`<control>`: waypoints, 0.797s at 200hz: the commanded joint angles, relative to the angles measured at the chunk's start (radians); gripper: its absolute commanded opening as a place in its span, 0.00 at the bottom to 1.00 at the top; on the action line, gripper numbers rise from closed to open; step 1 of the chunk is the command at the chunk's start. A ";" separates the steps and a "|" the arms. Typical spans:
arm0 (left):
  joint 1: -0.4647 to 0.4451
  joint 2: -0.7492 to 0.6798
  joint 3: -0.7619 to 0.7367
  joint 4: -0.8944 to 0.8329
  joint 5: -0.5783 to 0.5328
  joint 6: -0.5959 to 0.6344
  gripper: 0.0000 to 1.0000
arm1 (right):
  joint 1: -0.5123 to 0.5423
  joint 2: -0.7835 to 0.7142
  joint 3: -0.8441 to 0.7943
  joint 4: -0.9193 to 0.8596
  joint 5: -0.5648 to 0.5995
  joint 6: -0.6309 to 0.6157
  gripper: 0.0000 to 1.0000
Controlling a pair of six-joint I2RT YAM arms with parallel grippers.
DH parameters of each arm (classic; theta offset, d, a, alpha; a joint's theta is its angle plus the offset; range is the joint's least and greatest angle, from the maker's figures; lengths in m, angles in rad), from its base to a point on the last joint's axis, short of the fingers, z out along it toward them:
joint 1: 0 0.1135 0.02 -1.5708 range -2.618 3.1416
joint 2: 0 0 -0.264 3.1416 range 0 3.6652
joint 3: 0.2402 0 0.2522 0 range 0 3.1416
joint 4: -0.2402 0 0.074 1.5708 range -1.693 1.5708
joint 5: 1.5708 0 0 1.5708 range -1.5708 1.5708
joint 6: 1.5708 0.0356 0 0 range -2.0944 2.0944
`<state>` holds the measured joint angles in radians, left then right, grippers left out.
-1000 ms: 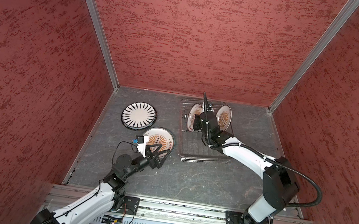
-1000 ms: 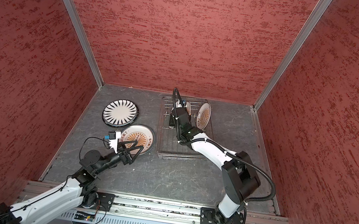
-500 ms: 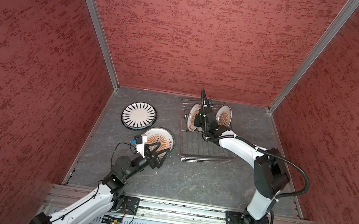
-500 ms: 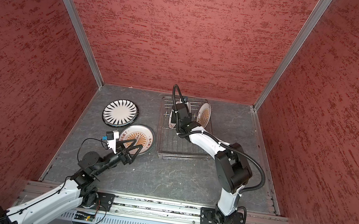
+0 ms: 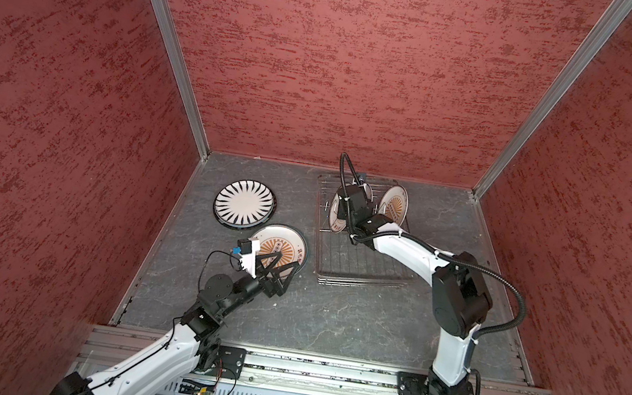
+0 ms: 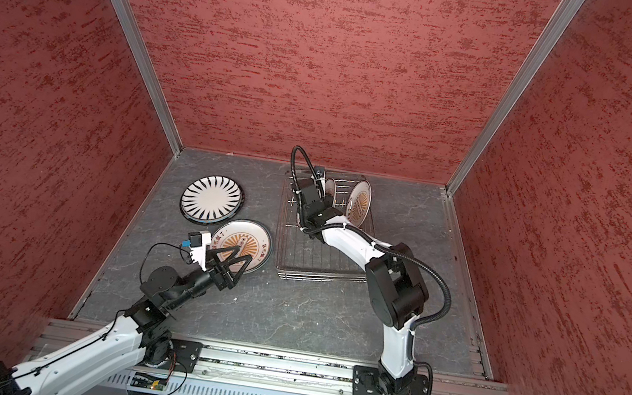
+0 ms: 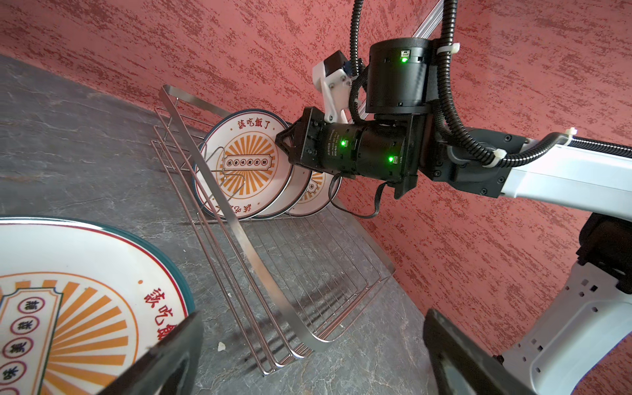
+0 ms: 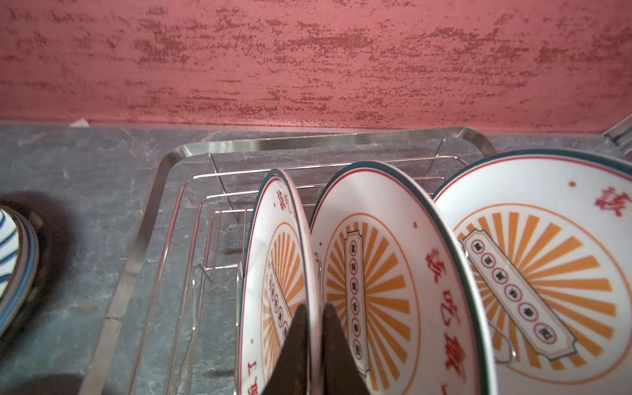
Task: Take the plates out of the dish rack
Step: 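Grasp the top rim of the next sunburst plate with the right gripper, then lift the sunburst plate up out of the rack with the right gripper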
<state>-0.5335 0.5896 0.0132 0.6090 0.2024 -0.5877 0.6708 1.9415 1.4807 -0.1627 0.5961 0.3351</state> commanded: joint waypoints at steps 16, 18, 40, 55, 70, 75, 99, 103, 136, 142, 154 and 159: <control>-0.007 -0.004 0.028 -0.011 -0.023 0.019 0.99 | 0.014 0.008 0.038 -0.010 0.076 -0.053 0.06; -0.007 -0.005 0.027 -0.012 -0.022 0.019 0.99 | 0.015 0.007 0.037 -0.009 0.077 -0.053 0.06; -0.008 -0.005 0.027 -0.012 -0.024 0.020 0.99 | 0.019 0.002 0.038 -0.003 0.108 -0.066 0.04; -0.008 -0.005 0.029 -0.014 -0.025 0.020 1.00 | 0.021 -0.003 0.038 0.009 0.118 -0.080 0.03; -0.008 -0.006 0.027 -0.014 -0.026 0.020 0.99 | 0.024 -0.003 0.053 0.013 0.128 -0.094 0.02; -0.008 -0.006 0.027 -0.014 -0.026 0.020 0.99 | 0.025 -0.003 0.060 0.012 0.134 -0.098 0.02; -0.008 -0.010 0.028 -0.017 -0.027 0.022 0.99 | 0.031 0.002 0.099 0.006 0.163 -0.134 0.02; -0.008 -0.010 0.028 -0.018 -0.027 0.022 0.99 | 0.032 0.001 0.103 0.006 0.170 -0.141 0.02; -0.009 -0.017 0.029 -0.027 -0.040 0.028 1.00 | 0.041 -0.021 0.110 0.021 0.223 -0.193 0.01; -0.008 -0.019 0.028 -0.029 -0.041 0.028 0.99 | 0.042 -0.030 0.103 0.029 0.227 -0.196 0.01; -0.010 -0.020 0.027 -0.031 -0.045 0.029 0.99 | 0.045 -0.049 0.082 0.047 0.232 -0.205 0.00; -0.009 -0.022 0.027 -0.035 -0.050 0.029 0.99 | 0.046 -0.060 0.071 0.055 0.234 -0.209 0.00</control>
<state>-0.5381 0.5770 0.0132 0.5915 0.1741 -0.5858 0.7074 1.9450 1.5627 -0.1696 0.7578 0.1669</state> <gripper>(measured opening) 0.994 0.074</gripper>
